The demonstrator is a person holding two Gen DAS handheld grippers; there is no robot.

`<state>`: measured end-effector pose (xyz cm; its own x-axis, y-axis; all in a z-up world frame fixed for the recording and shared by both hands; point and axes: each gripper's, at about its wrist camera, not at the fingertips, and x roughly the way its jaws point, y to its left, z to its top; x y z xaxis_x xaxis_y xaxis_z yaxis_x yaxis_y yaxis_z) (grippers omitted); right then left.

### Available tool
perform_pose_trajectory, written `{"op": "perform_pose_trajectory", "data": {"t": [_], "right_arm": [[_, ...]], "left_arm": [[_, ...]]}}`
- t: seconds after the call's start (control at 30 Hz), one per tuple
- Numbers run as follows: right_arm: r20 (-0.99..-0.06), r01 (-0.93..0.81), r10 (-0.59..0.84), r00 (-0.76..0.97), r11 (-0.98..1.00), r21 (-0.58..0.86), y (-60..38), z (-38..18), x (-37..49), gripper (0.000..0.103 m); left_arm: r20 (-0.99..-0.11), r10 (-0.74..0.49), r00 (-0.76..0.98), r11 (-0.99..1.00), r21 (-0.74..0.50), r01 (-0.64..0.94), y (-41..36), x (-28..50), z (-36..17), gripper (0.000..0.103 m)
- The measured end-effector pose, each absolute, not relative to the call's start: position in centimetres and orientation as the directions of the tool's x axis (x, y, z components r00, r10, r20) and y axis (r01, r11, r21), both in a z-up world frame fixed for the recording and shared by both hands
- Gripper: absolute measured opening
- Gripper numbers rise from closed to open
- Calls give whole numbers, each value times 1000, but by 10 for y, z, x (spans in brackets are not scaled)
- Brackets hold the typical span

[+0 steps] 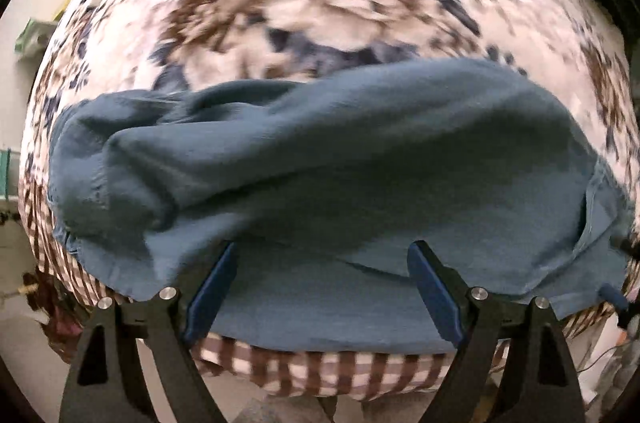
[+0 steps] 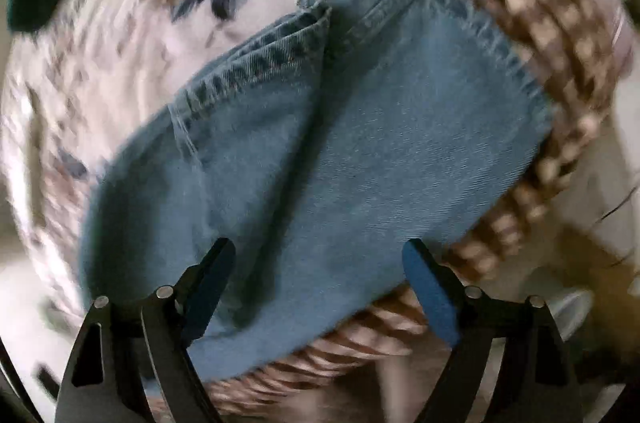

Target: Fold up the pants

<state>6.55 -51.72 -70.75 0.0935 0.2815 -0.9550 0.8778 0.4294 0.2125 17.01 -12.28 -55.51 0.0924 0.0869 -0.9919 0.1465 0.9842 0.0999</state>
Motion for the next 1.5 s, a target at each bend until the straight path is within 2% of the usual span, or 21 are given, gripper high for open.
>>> {"op": "perform_pose_trajectory", "data": {"t": [0.17, 0.23, 0.27, 0.33, 0.4, 0.5, 0.63, 0.77, 0.8, 0.83, 0.87, 0.9, 0.97, 1.07, 1.27, 1.37, 1.4, 1.43, 1.47, 1.5], "right_arm": [[-933, 858, 280, 225, 398, 326, -517, -714, 96, 87], [-938, 840, 323, 127, 467, 275, -501, -735, 122, 87], [-949, 826, 307, 71, 515, 228, -495, -746, 135, 83], [-977, 774, 212, -22, 622, 117, -488, -751, 144, 40], [-979, 786, 204, 19, 603, 141, -497, -741, 134, 11], [-961, 821, 230, 153, 511, 253, -524, -709, 100, 11], [-928, 787, 157, 337, 494, 369, -556, -638, 68, 10], [-925, 760, 90, 369, 544, 356, -578, -620, 57, 11], [-934, 752, 96, 344, 567, 335, -580, -634, 61, 14], [-949, 749, 124, 288, 589, 304, -583, -656, 63, 31], [-970, 767, 172, 173, 595, 243, -588, -682, 58, 42], [-970, 800, 218, 111, 560, 217, -595, -699, 46, 42], [-943, 864, 296, 153, 422, 273, -604, -715, 23, 45], [-948, 881, 250, 195, 381, 281, -603, -695, 8, 56], [-939, 904, 173, 295, 266, 333, -601, -658, -8, 56], [-968, 933, 110, 223, 265, 245, -610, -652, -10, 56], [-981, 946, 118, 153, 269, 180, -615, -661, -10, 53], [-981, 956, 137, 141, 238, 170, -619, -672, -14, 12], [-971, 959, 161, 178, 193, 208, -621, -680, -17, 5], [-967, 961, 182, 178, 179, 211, -622, -683, -14, 5]], "left_arm": [[-986, 126, 105, 975, 143, 170, -145, 169, -558, 86], [-989, 118, 84, 980, 130, 151, -146, 169, -560, 86], [-991, 117, 71, 983, 126, 136, -145, 169, -561, 86], [-991, 117, 57, 985, 123, 119, -145, 167, -563, 86], [-993, 108, 50, 987, 113, 111, -145, 164, -562, 86], [-995, 86, 54, 990, 91, 108, -148, 159, -556, 86], [-997, 49, 66, 993, 56, 106, -156, 151, -547, 86], [-997, 23, 78, 994, 32, 109, -166, 142, -541, 86], [-997, 27, 68, 992, 35, 121, -168, 140, -545, 86], [-998, 30, 63, 991, 38, 125, -169, 138, -547, 86], [-998, 33, 54, 991, 39, 126, -168, 136, -551, 86], [-998, 31, 45, 992, 36, 125, -167, 134, -554, 86], [-999, 27, 31, 992, 30, 124, -165, 131, -558, 86], [-999, 28, 17, 992, 30, 122, -161, 128, -564, 86], [-1000, 27, 5, 993, 28, 112, -155, 129, -569, 86], [-1000, 26, 9, 994, 27, 106, -151, 132, -569, 86], [-1000, 22, 6, 995, 23, 100, -151, 134, -571, 86], [-1000, 20, 4, 995, 21, 99, -150, 135, -572, 86], [-1000, 21, 4, 995, 21, 102, -149, 137, -572, 86], [-1000, 21, 5, 994, 22, 105, -149, 138, -571, 86]]}}
